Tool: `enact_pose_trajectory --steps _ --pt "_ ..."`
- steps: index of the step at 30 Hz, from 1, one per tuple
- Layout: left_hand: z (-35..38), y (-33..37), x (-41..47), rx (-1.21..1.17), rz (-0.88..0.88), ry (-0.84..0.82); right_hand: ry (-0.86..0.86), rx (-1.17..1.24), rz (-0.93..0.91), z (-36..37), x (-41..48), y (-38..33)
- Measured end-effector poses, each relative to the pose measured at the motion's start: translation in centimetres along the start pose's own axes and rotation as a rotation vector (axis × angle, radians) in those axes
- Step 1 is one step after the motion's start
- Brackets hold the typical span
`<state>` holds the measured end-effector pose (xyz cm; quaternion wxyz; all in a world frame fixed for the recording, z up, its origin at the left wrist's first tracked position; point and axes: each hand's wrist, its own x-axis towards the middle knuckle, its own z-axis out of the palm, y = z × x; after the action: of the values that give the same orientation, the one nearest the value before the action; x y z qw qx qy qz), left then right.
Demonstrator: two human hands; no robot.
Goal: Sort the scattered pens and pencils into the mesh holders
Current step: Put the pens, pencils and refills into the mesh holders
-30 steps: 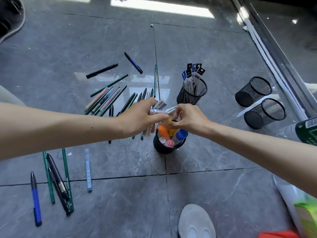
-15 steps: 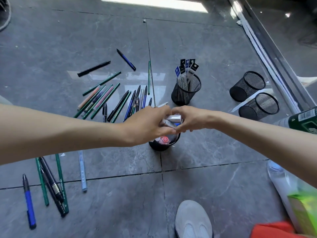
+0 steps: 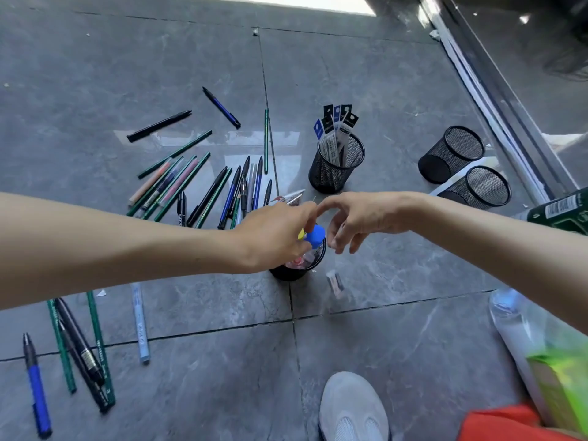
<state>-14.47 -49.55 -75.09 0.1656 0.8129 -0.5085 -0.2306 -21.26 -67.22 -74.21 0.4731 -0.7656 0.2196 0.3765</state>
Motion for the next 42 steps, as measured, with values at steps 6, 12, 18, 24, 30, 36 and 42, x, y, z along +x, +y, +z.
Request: enact_pose_trajectory --steps 6,12,18,24,30,36,42 --pt "-0.2 -0.1 -1.1 -0.072 -0.052 -0.019 0.107 -0.159 0.205 1.4 1.2 1.4" --pt "0.4 0.5 -1.1 -0.195 -0.127 0.030 0.031 -0.303 0.314 5.4 1.8 4.9" --pt "0.2 0.6 -0.9 -0.215 -0.046 0.164 0.259 -0.358 0.204 10.7 2.7 6.9" --pt "0.0 0.7 0.0 -0.040 0.081 0.061 0.265 -0.262 0.247 8.4 3.5 5.4" --pt "0.8 1.4 1.2 0.113 0.148 0.059 0.321 0.034 0.196 4.8 2.2 4.2" --pt "0.0 0.9 1.4 0.137 0.166 0.043 0.294 0.105 0.066 2.8 0.9 3.1" --pt "-1.2 0.4 1.1 0.275 0.180 0.121 0.221 -0.080 0.096 1.6 0.0 1.3"
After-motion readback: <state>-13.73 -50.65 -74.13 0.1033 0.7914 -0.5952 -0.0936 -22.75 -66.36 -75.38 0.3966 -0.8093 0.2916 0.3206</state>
